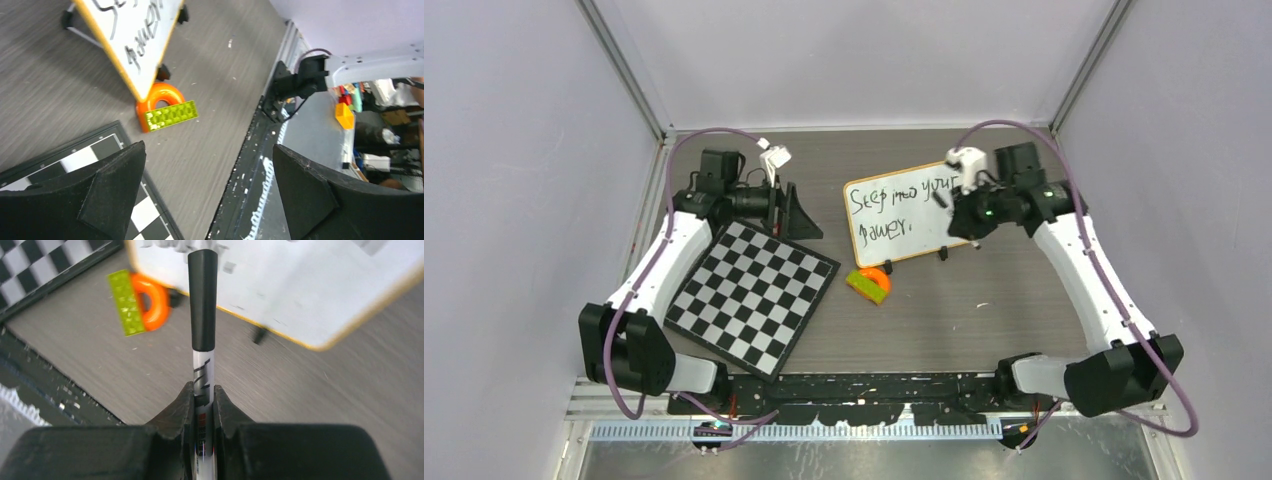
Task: Write a sentence on the whiteboard
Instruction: Put down the whiteboard marker at the center of the board.
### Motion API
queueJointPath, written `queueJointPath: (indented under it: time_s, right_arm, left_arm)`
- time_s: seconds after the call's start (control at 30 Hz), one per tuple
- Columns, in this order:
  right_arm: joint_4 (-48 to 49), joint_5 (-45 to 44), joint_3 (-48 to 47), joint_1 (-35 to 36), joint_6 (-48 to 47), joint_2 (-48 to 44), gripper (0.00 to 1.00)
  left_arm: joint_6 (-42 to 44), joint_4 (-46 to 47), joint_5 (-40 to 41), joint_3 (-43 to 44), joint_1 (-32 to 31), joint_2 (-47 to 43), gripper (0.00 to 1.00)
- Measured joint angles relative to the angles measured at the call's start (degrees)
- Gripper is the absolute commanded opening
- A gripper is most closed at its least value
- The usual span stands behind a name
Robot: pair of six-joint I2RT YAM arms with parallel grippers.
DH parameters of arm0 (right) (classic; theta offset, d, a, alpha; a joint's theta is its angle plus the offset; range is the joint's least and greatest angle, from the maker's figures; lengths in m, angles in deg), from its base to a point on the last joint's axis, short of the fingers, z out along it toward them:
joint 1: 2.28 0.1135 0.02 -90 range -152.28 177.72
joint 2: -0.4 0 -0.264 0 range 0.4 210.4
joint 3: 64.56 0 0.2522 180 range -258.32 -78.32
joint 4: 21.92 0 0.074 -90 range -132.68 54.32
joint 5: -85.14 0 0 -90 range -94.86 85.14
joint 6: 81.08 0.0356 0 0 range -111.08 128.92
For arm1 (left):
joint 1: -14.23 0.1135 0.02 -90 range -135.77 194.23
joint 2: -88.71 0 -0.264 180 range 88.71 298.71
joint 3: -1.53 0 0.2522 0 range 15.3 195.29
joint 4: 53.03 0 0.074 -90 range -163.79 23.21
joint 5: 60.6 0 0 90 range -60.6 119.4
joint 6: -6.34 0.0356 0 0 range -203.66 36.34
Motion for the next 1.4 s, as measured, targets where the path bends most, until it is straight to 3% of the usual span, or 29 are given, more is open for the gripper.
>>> queueJointPath:
  time_s: [0.2,0.4,0.67,0.9,1.23,1.4]
  right_arm:
    - [1.2,0.7,8.2,-23.8,1.2,-3.1,0.03]
    - [3.1,-2.5,13.7,-35.2,-0.5,3.0,0.05]
    - [11.3,-8.8,20.1,-35.8,-2.0,13.4,0.13]
    - [16.6,-11.2,20.6,-35.8,-2.1,20.0,0.22]
    - [18.0,-11.9,20.6,-35.7,-2.8,22.5,0.47]
    - [17.0,-11.8,20.0,-35.7,-3.2,22.5,0.66]
  left_arm:
    - [4.2,-3.2,7.2,0.2,1.8,-0.3,1.00]
    - [8.3,-5.3,15.8,0.2,2.3,-2.7,1.00]
    - [12.4,-8.2,25.8,-0.3,3.0,-5.1,1.00]
    - [14.5,-11.3,28.3,-0.3,6.1,-4.2,1.00]
    - [16.0,-13.1,27.7,-0.3,10.1,0.7,1.00]
    - [16.2,-14.8,26.0,0.9,10.8,2.6,1.00]
